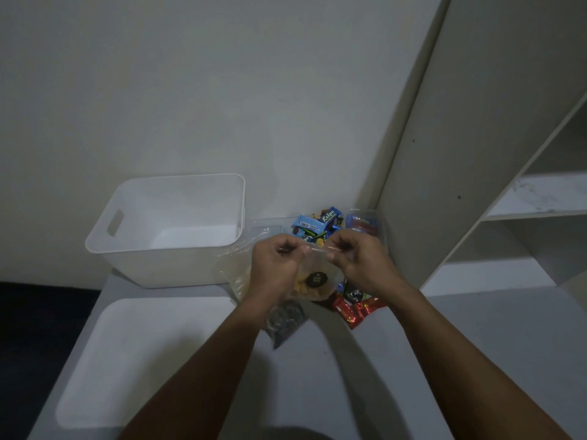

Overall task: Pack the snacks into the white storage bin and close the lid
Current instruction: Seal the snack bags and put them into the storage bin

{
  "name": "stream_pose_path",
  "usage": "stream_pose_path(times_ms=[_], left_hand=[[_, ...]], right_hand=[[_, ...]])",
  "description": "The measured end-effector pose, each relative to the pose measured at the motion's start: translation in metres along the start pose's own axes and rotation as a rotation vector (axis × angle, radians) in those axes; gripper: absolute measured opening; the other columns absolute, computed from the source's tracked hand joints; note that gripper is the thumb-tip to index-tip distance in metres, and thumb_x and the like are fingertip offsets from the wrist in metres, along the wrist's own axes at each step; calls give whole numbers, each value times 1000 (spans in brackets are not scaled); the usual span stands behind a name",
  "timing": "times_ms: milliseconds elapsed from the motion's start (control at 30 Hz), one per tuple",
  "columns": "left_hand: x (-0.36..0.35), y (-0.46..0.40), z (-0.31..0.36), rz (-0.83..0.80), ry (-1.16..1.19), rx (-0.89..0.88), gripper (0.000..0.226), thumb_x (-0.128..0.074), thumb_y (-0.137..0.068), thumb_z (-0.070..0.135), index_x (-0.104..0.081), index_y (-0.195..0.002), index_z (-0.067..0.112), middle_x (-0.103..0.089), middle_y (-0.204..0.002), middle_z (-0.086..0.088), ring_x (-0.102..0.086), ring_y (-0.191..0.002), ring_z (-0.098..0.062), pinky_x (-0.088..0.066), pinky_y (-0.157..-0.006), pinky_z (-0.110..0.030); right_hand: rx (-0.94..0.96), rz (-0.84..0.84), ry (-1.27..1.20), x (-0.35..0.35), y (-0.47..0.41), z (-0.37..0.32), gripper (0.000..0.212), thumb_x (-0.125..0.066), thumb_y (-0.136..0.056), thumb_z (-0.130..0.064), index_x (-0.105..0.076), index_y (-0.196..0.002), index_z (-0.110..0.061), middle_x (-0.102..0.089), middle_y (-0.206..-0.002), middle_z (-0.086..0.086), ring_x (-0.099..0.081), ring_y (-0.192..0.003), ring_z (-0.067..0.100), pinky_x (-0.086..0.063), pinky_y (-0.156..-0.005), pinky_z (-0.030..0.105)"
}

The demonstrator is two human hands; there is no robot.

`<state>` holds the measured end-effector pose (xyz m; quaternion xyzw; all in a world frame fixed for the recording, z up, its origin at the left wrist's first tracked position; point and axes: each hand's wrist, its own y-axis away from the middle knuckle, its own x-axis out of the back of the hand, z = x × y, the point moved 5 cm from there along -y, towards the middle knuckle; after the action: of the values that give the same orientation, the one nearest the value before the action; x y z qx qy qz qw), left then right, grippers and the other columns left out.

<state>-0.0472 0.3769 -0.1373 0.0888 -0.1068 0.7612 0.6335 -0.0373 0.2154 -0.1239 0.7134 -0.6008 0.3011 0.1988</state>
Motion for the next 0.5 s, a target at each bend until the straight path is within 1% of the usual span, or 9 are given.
stream_pose_path(times_ms=[67,133,200,267,333,433,500], left_hand=[[1,-1,1,-33,24,-11,4,-72,-81,10,-71,-79,14,-68,-78,3,-62,-76,-9,-47,-65,-16],[-4,0,2,-122,18,-25,5,-74,-79,15,-71,-82,15,-69,-84,2,-63,-82,-11,-50,-67,-20],[-10,2,3,-163,18,-28,8,-77,-75,17,-73,-82,17,-71,-83,3,-65,-79,-7,-49,-62,-14],[-10,1,3,-125,12,-43,7,-78,-75,15,-74,-76,20,-72,-76,5,-64,-71,-2,-45,-59,-8],[-6,-3,0,-69,-2,-58,14,-77,-75,11,-72,-71,24,-70,-71,7,-62,-66,0,-43,-57,-6],[-2,-5,-3,-62,-6,-69,13,-76,-75,8,-72,-73,21,-69,-70,4,-61,-65,-3,-44,-57,-9],[-4,-4,-4,-92,13,-54,8,-77,-75,10,-74,-75,18,-70,-72,3,-62,-65,-5,-45,-56,-10]], right_hand=[[7,26,3,3,0,3,13,-66,-87,-9,-64,-81,-21,-60,-77,-11,-55,-78,3,-49,-73,27],[13,62,30,4,-1,3,14,-68,-85,-8,-66,-79,-21,-61,-74,-12,-57,-75,5,-51,-72,30],[19,64,28,2,-3,0,10,-71,-83,-12,-69,-79,-21,-63,-75,-12,-59,-76,8,-50,-72,29],[1,36,-30,-1,-3,-1,5,-73,-82,-14,-71,-84,-19,-66,-79,-9,-61,-80,9,-51,-73,27],[-2,30,-62,2,-4,2,9,-74,-81,-14,-70,-85,-20,-65,-81,-10,-61,-80,9,-52,-72,27],[-17,25,-63,6,-2,9,21,-72,-81,-9,-66,-73,-27,-62,-72,-12,-56,-71,3,-45,-64,22],[-47,31,-68,8,-1,12,22,-72,-81,-8,-66,-71,-27,-62,-72,-14,-55,-71,0,-41,-62,18]])
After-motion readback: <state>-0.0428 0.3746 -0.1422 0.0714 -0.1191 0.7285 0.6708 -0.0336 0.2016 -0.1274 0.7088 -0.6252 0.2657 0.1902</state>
